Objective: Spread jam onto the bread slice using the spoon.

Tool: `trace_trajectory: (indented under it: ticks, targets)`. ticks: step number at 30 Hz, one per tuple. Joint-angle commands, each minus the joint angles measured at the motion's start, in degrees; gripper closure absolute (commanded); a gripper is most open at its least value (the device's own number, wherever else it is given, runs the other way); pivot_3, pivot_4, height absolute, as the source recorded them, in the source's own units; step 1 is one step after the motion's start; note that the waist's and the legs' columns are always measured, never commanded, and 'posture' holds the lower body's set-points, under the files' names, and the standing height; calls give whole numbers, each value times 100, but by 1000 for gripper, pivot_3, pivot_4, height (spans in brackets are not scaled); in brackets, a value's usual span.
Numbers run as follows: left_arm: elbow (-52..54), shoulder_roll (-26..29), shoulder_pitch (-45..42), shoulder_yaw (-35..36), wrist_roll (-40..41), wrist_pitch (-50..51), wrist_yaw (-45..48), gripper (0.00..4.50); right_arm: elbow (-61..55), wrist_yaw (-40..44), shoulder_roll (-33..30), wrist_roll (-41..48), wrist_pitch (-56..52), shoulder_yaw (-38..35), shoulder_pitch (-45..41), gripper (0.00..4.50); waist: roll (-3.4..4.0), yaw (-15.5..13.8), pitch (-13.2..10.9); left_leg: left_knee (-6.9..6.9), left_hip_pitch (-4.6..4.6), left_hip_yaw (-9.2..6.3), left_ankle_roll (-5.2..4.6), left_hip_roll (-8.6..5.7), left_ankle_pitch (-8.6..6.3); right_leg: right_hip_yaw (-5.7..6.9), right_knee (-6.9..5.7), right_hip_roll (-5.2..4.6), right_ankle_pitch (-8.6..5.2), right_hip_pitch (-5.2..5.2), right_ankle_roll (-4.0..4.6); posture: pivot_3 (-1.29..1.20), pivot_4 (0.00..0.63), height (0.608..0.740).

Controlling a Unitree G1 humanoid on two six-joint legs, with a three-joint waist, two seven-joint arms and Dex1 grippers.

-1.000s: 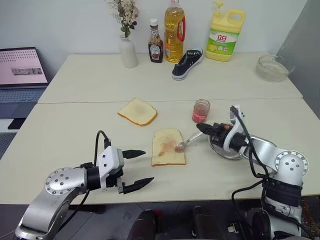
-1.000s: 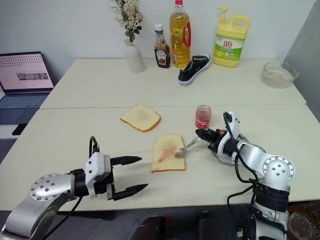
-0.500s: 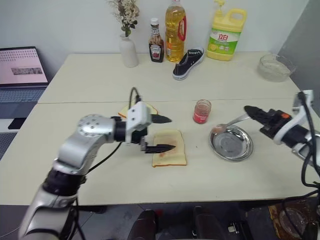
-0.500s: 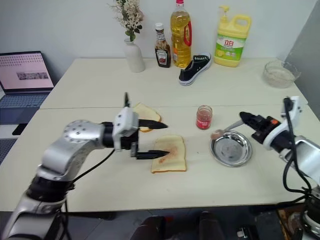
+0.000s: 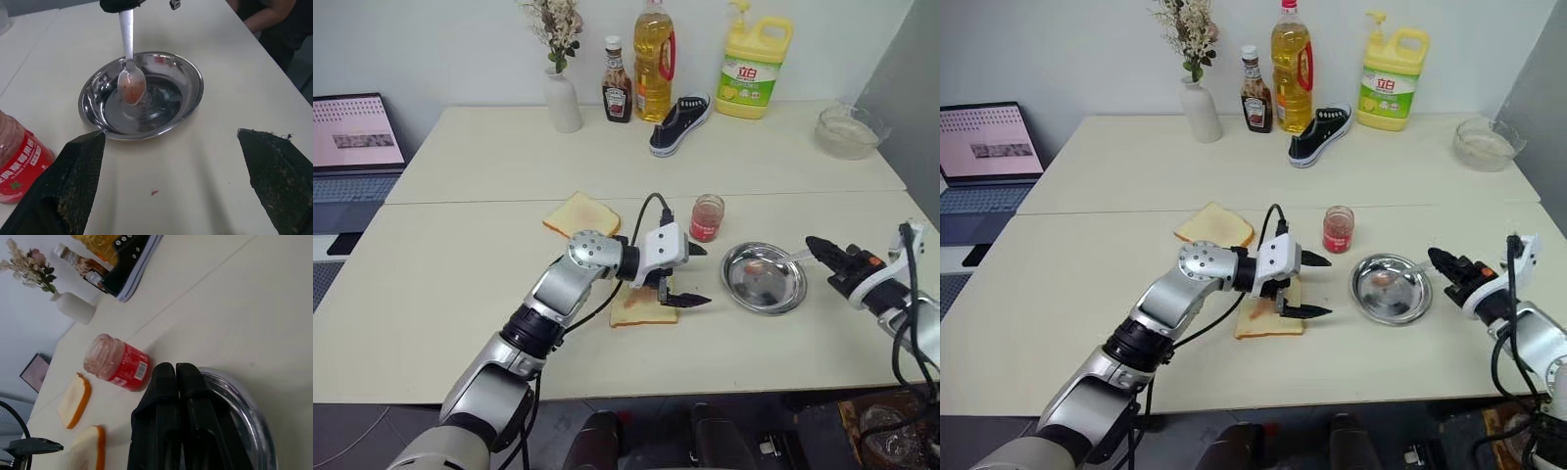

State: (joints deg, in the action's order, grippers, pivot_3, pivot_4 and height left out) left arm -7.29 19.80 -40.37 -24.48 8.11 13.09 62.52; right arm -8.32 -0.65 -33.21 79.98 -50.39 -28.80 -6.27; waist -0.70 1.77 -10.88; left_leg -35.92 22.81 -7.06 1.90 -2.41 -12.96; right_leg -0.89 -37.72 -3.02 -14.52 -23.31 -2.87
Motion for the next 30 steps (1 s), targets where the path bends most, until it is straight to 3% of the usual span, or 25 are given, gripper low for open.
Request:
trace_trajectory:
  ticks: [1,9,12,23,30]
  targets:
    - [164,-55,-45,122,-5,-23,-55,0,234,351,-15,-243,140,-81,-88,4471,0,1,0,0,0,1,0,0,0,-1,0,0,0,0,0,0,150,740]
    - [312,75,31,227,39,57,-63,0,884,522,187,-473,169,-198,-350,4471,1,3,1,-4,-3,1,0,0,0,-2,-5,0,2,1,-2,0,150,740]
    - [314,88,35,241,28,73,-86,0,1118,461,251,-475,198,-356,-440,3875,1,-7,1,-5,-3,1,0,0,0,-3,-7,-1,2,1,-2,0,150,740]
    - [285,59,33,321,9,51,-121,0,1604,379,275,-505,154,-761,-631,23,2,-3,1,-5,-6,4,0,-1,0,-6,-13,-2,5,1,2,0,150,740]
    - [415,589,160,627,145,173,140,0,1218,314,-336,-773,15,-952,-512,23,6,-1,3,-6,-8,6,0,-1,0,-8,-16,-2,5,1,1,0,150,740]
